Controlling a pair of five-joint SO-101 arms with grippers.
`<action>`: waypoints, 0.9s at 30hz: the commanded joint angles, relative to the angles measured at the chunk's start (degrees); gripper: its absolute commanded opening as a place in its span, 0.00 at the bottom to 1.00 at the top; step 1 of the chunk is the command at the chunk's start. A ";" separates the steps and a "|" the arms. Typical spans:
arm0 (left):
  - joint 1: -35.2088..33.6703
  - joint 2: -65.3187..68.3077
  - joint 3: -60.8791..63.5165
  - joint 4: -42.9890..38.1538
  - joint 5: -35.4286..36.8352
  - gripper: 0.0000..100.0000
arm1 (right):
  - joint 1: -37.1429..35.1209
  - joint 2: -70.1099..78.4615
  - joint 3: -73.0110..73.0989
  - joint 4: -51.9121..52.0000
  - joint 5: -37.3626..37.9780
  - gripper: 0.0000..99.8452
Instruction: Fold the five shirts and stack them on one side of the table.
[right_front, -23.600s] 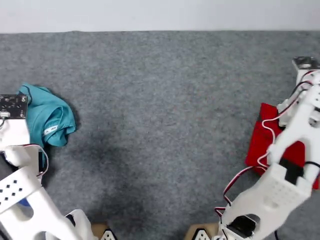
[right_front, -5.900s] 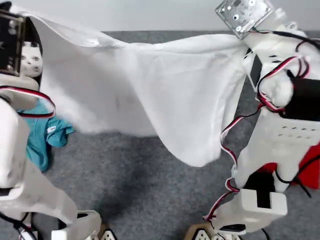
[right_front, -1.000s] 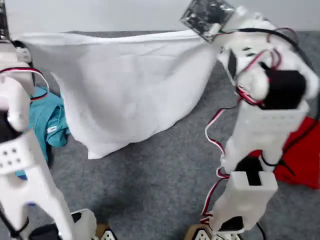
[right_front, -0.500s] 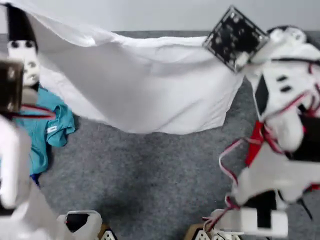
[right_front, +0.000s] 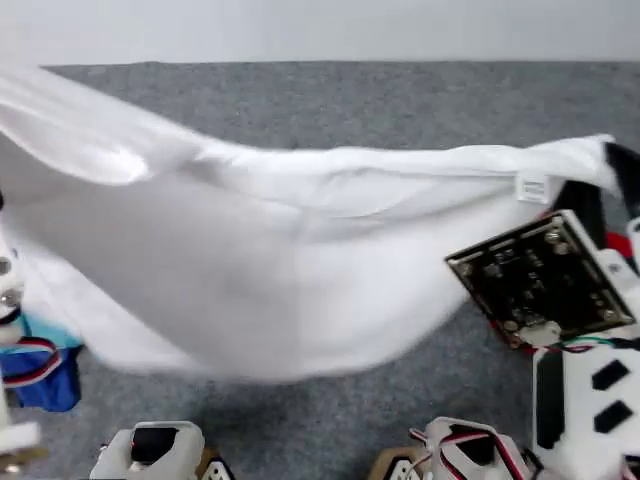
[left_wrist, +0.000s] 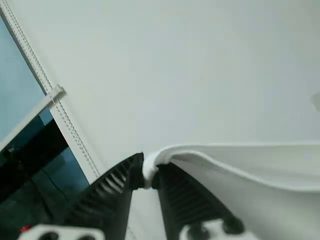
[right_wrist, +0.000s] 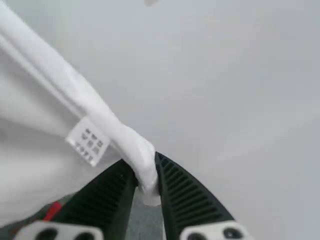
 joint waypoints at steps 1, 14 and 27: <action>0.44 -0.09 -3.47 0.18 -3.16 0.01 | 4.18 -1.36 0.53 2.24 -1.05 0.01; 0.26 4.57 9.54 17.14 -9.23 0.01 | -3.91 -2.51 36.04 1.01 5.80 0.01; 0.18 24.18 45.76 -22.42 -8.79 0.01 | -7.52 7.08 70.95 -45.14 5.71 0.01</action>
